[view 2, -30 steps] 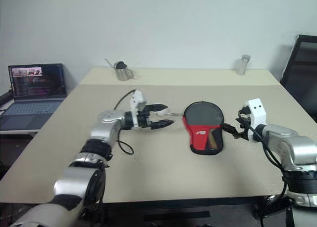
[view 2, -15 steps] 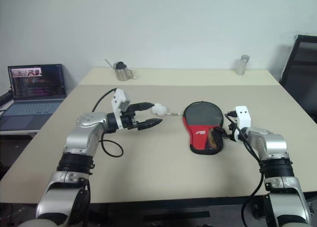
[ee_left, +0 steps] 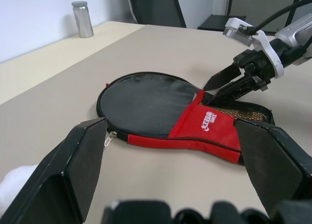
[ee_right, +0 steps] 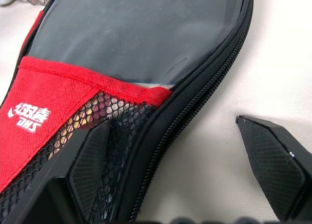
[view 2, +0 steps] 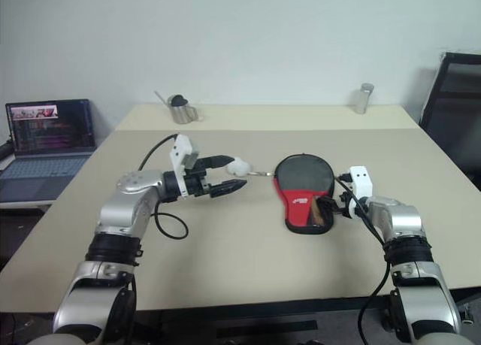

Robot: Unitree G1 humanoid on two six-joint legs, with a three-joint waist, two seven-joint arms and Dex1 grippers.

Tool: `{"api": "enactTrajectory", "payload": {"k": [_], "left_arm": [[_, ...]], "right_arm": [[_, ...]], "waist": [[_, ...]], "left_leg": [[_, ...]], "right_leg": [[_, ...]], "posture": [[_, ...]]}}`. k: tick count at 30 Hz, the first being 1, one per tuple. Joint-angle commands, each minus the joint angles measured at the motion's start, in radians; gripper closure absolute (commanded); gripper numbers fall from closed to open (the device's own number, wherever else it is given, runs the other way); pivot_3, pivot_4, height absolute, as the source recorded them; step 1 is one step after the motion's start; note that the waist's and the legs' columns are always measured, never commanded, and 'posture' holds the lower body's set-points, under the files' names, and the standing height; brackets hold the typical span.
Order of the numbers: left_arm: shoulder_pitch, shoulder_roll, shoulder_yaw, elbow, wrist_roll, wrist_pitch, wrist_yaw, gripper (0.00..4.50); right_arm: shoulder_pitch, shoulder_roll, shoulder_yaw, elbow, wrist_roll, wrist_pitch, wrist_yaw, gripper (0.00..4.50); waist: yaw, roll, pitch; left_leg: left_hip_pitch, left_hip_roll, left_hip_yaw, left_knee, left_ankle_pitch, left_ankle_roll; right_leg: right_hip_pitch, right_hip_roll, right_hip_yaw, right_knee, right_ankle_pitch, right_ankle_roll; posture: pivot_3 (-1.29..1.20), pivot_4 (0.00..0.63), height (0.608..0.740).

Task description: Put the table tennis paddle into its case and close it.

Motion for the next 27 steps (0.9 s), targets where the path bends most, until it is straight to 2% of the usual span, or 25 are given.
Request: {"api": "enactTrajectory", "payload": {"k": [1,5,12,16,27], "left_arm": [[0.000,0.018,-0.005,-0.052,-0.014,-0.002,0.005,0.00],[0.007,0.025,-0.007,-0.063,-0.013,0.001,0.008,0.00],[0.048,0.059,-0.011,-0.090,-0.024,0.020,-0.014,0.00],[0.116,0.121,-0.011,-0.136,-0.051,0.052,-0.086,0.00],[0.269,0.235,0.019,-0.268,-0.142,0.125,-0.172,0.00]], "right_arm": [[-0.029,0.028,0.021,0.042,-0.019,-0.019,0.023,0.02],[-0.038,0.039,0.030,0.072,-0.036,-0.029,0.040,0.93],[-0.032,0.066,0.072,0.066,-0.070,-0.032,0.068,3.36],[-0.032,0.086,0.076,0.056,-0.072,-0.019,0.070,4.46],[-0.038,0.157,0.070,-0.087,-0.036,0.085,0.088,4.46]], "waist": [[-0.003,0.000,0.000],[-0.009,0.000,0.000],[-0.022,0.000,-0.001],[-0.026,0.000,-0.001],[-0.028,0.000,-0.001]], "left_leg": [[0.000,0.000,0.000,0.000,0.000,0.000],[0.002,0.002,0.001,0.000,0.000,0.000],[0.002,0.002,0.002,0.000,0.000,0.000],[0.003,0.002,0.002,0.000,0.000,0.000],[0.005,0.012,0.007,-0.001,0.000,-0.001]], "right_leg": [[0.000,0.000,0.000,0.000,0.000,0.000],[0.000,0.001,0.001,0.001,0.000,0.000],[0.000,0.001,0.002,0.001,0.000,0.000],[0.001,0.001,0.002,0.001,0.000,0.000],[-0.001,0.010,0.007,-0.001,0.000,-0.001]], "posture": [[0.00,0.150,0.740],[0.00,0.150,0.740],[0.00,0.150,0.740],[0.00,0.150,0.740],[0.00,0.150,0.740]]}}
